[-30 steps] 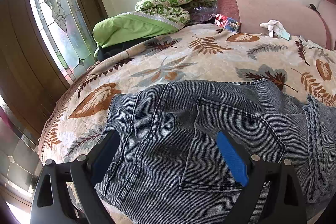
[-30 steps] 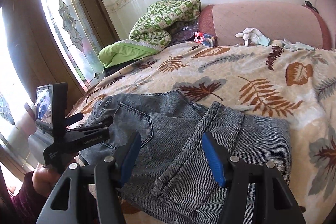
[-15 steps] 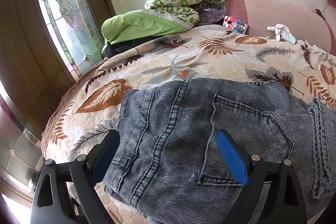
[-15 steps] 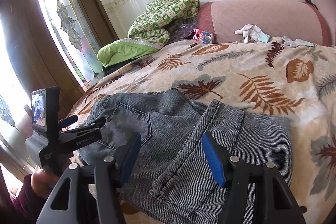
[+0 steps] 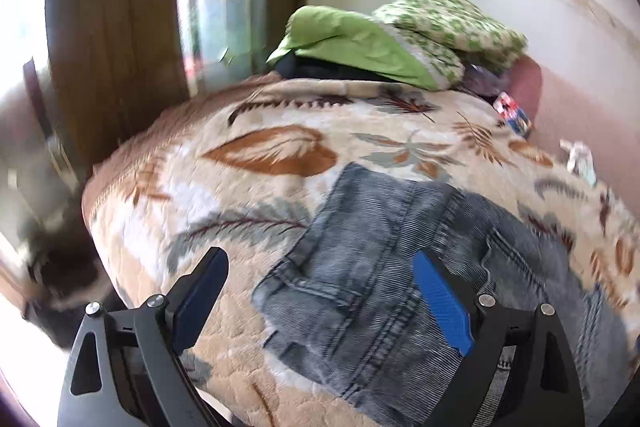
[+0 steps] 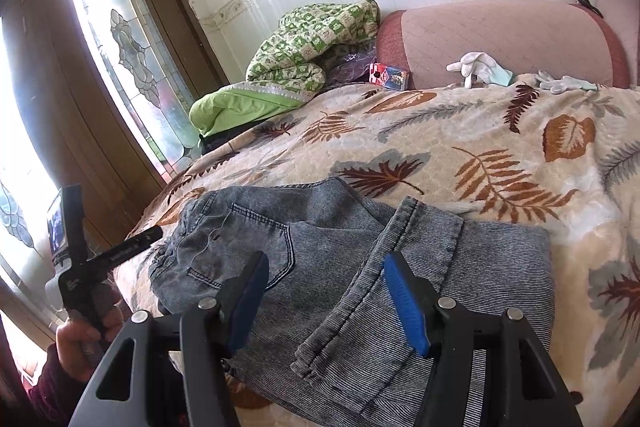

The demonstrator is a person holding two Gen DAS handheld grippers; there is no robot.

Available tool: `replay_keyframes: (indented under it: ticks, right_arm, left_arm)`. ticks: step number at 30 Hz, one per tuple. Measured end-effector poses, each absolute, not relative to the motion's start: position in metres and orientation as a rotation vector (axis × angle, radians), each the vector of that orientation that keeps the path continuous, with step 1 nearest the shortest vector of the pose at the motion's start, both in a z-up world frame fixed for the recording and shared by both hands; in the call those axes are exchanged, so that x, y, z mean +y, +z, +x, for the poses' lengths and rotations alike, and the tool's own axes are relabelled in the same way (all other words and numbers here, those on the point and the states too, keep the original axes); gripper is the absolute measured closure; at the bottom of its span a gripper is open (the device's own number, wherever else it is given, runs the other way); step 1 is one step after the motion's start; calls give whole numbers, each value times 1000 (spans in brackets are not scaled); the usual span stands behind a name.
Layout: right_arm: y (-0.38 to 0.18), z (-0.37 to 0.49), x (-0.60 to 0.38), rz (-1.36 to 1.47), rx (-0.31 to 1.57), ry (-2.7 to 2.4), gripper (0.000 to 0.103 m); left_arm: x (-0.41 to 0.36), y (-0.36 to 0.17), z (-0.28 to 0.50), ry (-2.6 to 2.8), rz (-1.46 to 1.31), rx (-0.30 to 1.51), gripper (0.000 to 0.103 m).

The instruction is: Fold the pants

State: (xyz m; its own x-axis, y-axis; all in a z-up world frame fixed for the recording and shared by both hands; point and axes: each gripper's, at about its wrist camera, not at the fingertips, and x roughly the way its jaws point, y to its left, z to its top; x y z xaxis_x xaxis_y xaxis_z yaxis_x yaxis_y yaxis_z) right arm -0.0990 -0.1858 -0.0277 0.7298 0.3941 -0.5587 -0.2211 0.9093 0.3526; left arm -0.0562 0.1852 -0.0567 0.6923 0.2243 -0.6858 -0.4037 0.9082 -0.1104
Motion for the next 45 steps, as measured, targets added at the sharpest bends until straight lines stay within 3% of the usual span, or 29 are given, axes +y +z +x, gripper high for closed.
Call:
replay_keyframes:
  ticks: [9,23,33,36,39,42,45]
  right_arm:
    - [-28,-99,-186,276,679,349,39]
    - [-25,-102,-197,331,673,341,39]
    - [-25,-103,-203,345,672,336,39]
    - [-26,-102,-203,344,676,332,39]
    - [-29,-100,-202,340,684,328,39]
    - [-31,-98,-201,335,692,325,39]
    - [-33,-97,-201,330,697,317,39]
  left_arm:
    - [223,-84,-60,206,-584,926,9]
    - [180,-123,-68,-46,-906,1187,9]
    - [185,-122,-51,-65,-999,1101,10]
    - [184,-116,-48,-67,-973,1062,30]
    - [182,-114,-40,-76,-960,1041,34]
    - [183,-113,-38,-70,-951,1008,46]
    - [184,-118,-34,-70,-951,995,46]
